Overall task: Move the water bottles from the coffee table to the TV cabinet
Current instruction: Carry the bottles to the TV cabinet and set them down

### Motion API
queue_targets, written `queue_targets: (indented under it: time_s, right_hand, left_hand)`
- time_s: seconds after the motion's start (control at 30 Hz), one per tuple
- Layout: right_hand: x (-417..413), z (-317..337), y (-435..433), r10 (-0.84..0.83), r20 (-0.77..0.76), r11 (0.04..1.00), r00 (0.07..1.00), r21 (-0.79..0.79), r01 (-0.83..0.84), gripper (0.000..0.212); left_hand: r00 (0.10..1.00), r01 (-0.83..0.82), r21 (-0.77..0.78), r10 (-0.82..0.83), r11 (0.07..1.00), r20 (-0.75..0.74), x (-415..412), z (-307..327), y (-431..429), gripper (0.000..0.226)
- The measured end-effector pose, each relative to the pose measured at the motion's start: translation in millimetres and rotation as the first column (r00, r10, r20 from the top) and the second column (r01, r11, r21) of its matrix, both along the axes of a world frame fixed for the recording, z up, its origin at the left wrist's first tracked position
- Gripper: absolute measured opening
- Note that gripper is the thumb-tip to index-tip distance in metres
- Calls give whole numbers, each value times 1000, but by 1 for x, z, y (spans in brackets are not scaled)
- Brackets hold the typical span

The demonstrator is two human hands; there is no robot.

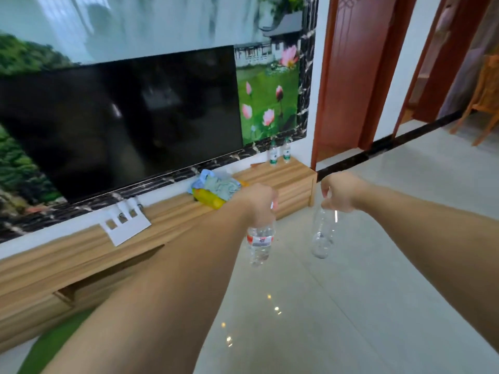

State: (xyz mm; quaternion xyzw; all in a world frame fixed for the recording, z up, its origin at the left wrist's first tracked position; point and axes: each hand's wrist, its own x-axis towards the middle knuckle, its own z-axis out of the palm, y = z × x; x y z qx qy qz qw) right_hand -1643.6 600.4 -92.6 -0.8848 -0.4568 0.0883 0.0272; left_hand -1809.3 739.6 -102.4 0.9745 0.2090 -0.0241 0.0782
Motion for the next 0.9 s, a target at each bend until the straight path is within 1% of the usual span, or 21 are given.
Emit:
queue_targets:
  time_s: [0.07,0.13,0.27,0.43,0.57,0.77,0.9]
  right_hand:
    - [-4,2,11,37,-14,999,999,4,-37,21]
    - [-5,7,17,66,-18,998,998,22,-66,20]
    - [-2,21,19,128,-2,991,992,51,-128,15]
    - [3,32,15,183,41,982,982,40,-184,16]
    - [17,31,13,183,37,982,982,41,-184,15]
    - [55,17,32,145,6,988,989,49,-145,15]
    - [88,9,57,143,15,990,990,18,-143,18]
  left_hand:
    - [998,-59,-7,59,998,8,-14,1,10,27]
    - [996,-89,12,89,996,-25,-22,2,15,27]
    - [990,-96,46,100,994,-96,-23,8,12,29]
    - [985,-110,81,119,991,-124,-14,17,7,31]
    - [983,-125,80,135,989,-125,-2,19,11,31]
    - [992,-98,55,102,994,-78,37,13,34,29]
    - [993,-58,43,62,997,-103,76,-2,65,28]
